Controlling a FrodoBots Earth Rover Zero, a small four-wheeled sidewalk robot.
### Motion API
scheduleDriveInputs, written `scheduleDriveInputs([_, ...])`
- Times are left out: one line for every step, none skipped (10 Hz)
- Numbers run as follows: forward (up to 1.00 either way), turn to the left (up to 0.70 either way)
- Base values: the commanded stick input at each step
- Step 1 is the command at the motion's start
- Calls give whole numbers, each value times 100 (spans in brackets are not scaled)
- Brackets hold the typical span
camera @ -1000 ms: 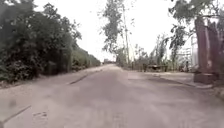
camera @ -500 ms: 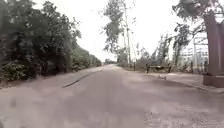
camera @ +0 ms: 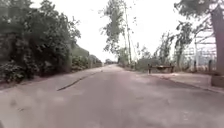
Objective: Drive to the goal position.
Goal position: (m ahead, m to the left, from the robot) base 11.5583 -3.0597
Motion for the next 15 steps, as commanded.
scheduleDriveInputs([70, 0])
scheduleDriveInputs([70, 0])
scheduleDriveInputs([70, 0])
scheduleDriveInputs([70, 0])
scheduleDriveInputs([70, 0])
scheduleDriveInputs([70, 0])
scheduleDriveInputs([70, 0])
scheduleDriveInputs([70, 0])
scheduleDriveInputs([70, 0])
scheduleDriveInputs([70, 0])
scheduleDriveInputs([70, 0])
scheduleDriveInputs([70, 0])
scheduleDriveInputs([70, 0])
scheduleDriveInputs([70, 0])
scheduleDriveInputs([70, 0])
